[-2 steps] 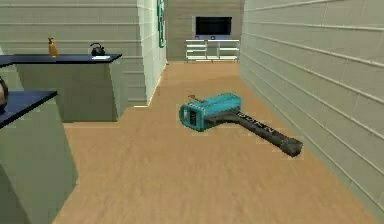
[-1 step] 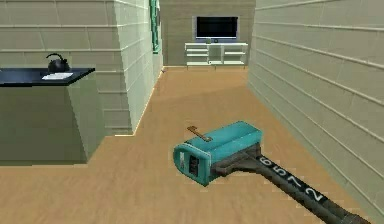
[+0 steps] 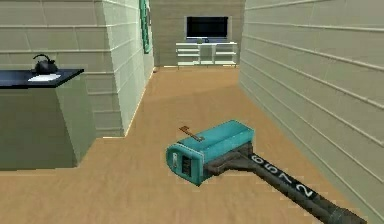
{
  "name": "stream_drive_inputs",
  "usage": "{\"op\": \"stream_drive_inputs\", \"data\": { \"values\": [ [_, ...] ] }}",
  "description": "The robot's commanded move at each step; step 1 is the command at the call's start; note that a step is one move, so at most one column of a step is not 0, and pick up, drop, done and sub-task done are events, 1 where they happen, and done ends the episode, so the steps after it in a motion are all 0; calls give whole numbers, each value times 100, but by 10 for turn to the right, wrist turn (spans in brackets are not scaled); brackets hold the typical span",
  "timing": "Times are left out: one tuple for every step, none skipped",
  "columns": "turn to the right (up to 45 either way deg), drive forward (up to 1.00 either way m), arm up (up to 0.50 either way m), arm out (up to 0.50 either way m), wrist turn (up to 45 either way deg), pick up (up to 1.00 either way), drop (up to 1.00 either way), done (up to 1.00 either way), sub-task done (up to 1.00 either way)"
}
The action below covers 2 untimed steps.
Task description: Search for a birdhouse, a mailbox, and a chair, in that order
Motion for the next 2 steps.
{"op": "stream_drive_inputs", "data": {
  "values": [
    [-360,0,0,0,0,0,0,0,0],
    [0,20,0,0,0,0,0,0,0]
  ]
}}
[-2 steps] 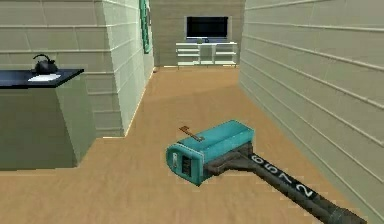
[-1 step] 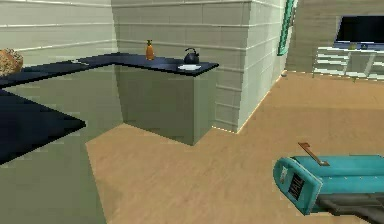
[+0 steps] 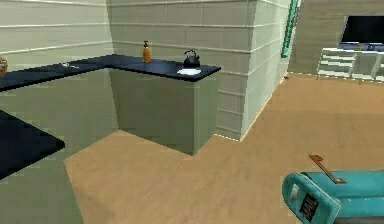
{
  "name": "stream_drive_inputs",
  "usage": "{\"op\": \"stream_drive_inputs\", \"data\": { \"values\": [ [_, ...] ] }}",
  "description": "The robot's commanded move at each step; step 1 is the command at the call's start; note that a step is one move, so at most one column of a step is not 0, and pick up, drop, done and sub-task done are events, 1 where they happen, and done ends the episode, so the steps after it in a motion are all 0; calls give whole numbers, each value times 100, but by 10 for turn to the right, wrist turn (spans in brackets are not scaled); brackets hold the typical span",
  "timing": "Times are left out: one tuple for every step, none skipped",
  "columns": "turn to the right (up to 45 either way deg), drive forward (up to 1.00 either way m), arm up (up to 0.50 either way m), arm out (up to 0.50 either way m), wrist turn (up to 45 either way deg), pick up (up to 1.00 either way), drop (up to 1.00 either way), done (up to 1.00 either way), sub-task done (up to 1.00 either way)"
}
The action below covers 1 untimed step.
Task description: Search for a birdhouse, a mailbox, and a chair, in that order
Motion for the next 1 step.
{"op": "stream_drive_inputs", "data": {
  "values": [
    [300,0,0,0,0,0,0,0,0]
  ]
}}
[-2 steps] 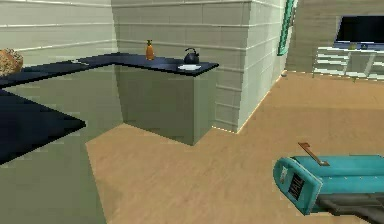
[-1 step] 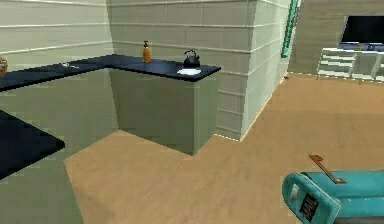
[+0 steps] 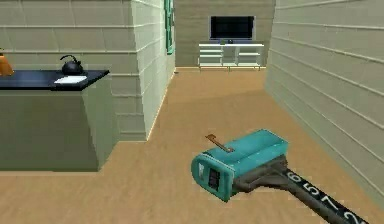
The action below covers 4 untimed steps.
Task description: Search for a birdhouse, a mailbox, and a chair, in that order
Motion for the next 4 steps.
{"op": "stream_drive_inputs", "data": {
  "values": [
    [0,80,0,0,0,0,0,0,0],
    [450,0,0,0,0,0,0,0,0],
    [150,0,0,0,0,0,0,0,0],
    [0,15,0,0,0,0,0,0,0]
  ]
}}
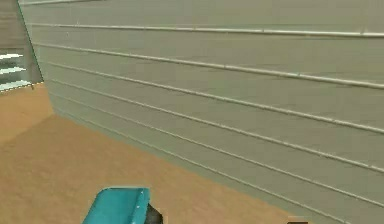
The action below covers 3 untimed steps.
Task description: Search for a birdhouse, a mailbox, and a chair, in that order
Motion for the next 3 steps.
{"op": "stream_drive_inputs", "data": {
  "values": [
    [-420,0,0,0,0,0,0,0,0],
    [0,100,0,0,0,0,0,0,0],
    [0,100,0,0,0,0,0,0,0]
  ]
}}
